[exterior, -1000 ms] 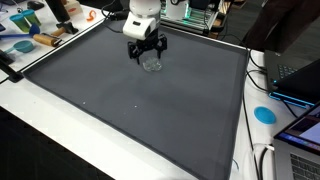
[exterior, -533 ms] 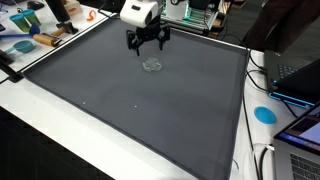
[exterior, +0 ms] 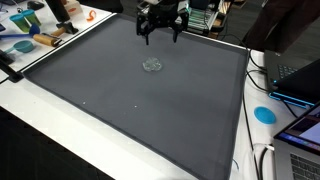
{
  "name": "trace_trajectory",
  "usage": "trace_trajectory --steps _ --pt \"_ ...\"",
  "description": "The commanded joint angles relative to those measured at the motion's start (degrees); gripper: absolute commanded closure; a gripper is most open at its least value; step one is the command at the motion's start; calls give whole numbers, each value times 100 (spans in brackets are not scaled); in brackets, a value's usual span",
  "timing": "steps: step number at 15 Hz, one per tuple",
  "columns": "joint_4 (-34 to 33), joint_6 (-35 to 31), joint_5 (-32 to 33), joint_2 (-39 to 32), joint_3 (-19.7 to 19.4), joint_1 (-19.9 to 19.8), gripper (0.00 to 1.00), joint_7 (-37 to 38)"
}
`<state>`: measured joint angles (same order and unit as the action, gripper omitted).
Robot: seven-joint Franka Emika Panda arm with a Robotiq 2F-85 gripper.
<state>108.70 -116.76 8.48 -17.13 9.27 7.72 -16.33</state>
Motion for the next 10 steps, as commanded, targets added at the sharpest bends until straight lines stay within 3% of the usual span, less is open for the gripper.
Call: trace_trajectory --steps 1,10 --pt "-314 253 149 -141 -7 282 0 747" --pt "-619 327 1219 -611 -163 940 0 2444"
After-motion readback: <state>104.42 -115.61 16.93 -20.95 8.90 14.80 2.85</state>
